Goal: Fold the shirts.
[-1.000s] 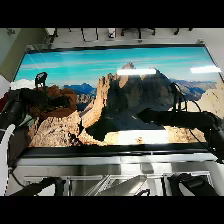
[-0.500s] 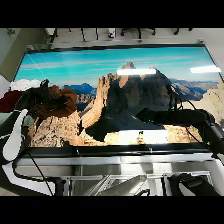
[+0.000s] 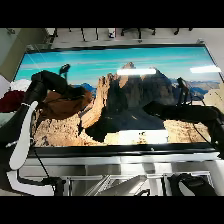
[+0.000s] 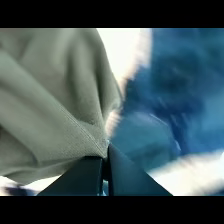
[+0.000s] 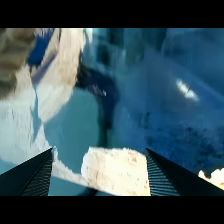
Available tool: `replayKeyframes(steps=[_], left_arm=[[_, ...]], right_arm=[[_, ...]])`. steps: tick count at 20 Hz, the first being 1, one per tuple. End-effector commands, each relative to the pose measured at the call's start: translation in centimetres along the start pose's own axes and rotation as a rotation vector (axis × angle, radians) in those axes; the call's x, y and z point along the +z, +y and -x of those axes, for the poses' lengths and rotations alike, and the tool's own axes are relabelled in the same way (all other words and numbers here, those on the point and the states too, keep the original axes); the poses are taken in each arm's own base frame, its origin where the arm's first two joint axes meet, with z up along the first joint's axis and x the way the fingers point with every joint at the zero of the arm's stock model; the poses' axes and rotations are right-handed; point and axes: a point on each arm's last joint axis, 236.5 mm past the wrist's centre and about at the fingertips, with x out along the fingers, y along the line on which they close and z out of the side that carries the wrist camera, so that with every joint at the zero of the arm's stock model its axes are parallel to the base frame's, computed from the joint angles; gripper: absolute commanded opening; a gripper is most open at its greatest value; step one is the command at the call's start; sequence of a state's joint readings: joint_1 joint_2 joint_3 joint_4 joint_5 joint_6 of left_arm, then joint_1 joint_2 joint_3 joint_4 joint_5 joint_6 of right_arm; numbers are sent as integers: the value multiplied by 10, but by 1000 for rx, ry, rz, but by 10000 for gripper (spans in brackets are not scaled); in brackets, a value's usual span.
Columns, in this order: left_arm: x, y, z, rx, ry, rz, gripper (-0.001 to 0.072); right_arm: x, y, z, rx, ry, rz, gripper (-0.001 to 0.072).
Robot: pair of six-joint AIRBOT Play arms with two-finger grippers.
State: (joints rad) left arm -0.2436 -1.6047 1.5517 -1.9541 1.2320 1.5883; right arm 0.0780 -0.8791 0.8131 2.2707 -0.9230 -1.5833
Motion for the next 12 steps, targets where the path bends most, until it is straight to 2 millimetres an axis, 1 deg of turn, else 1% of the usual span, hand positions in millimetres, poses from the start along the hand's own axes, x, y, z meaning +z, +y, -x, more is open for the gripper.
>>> replayKeyframes(steps=[1, 2, 3, 5, 6, 7, 8, 9, 10, 11, 12], left_arm=[[-58, -127, 0, -110, 72, -259, 17], [-78, -155, -11, -131, 83, -301, 17], [-96, -175, -24, -146, 94, -314, 16], [-130, -201, -51, -161, 126, -341, 17], [-140, -208, -61, -165, 128, -335, 19], [-145, -214, -68, -168, 127, -344, 237], [-144, -216, -71, -169, 125, -345, 607], [-138, -215, -67, -169, 119, -334, 666], [-129, -211, -59, -168, 112, -324, 664], [-116, -203, -46, -163, 106, -305, 665], [-105, -189, -30, -151, 109, -279, 665]], right_arm=[[21, -6, 30, -13, -75, 5, 624], [19, -9, 36, -21, -70, 14, 624], [15, -14, 40, -32, -54, 12, 624], [5, -28, 45, -69, -4, 1, 624], [1, -34, 46, -86, 17, -4, 624], [-3, -37, 47, -95, 32, -10, 624], [-3, -38, 47, -96, 34, -12, 623], [-3, -38, 47, -96, 34, -12, 623], [-3, -38, 47, -96, 35, -13, 623], [-4, -40, 45, -98, 39, -18, 623], [-5, -43, 42, -100, 52, -26, 623]])
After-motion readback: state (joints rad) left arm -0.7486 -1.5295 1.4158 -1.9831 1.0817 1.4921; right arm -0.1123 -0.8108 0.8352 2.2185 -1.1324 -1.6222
